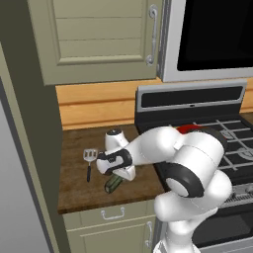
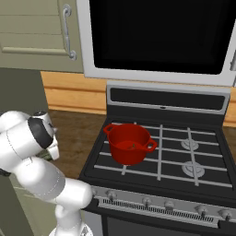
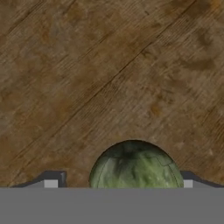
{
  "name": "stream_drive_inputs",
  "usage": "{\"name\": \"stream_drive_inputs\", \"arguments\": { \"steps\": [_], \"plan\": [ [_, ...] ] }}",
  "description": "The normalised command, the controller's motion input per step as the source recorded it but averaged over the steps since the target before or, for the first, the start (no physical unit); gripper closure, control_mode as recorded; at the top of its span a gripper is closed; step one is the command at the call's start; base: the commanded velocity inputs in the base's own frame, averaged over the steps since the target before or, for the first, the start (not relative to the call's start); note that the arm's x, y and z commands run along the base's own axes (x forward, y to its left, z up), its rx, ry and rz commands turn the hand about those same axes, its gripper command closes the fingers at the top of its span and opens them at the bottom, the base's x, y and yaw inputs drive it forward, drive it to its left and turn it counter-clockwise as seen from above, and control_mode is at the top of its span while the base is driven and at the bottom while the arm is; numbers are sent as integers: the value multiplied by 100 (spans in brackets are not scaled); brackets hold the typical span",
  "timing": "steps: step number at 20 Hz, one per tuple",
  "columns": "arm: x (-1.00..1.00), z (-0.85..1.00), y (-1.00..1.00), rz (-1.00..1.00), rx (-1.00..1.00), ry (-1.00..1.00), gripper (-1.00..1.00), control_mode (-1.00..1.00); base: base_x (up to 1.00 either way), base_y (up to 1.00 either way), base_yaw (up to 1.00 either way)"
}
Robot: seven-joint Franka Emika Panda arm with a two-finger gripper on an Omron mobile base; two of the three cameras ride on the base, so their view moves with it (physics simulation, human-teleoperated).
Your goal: Put the cucumber and bell pepper in the pot. Retrieve the spatula and lightly stir the vegetables in the pot.
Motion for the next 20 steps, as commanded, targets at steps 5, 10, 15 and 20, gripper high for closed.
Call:
{"name": "stream_drive_inputs", "arguments": {
  "steps": [5, 10, 15, 20],
  "plan": [
    [-49, 36, -16, -1, 0, -20, 100, -100, 0, 0, 0],
    [-89, 98, -45, 0, 0, -31, 100, -100, 0, 0, 0],
    [-66, 100, -74, 0, 0, -23, 100, -100, 0, 0, 0],
    [-26, 100, -93, 0, 0, -18, 100, -100, 0, 0, 0]
  ]
}}
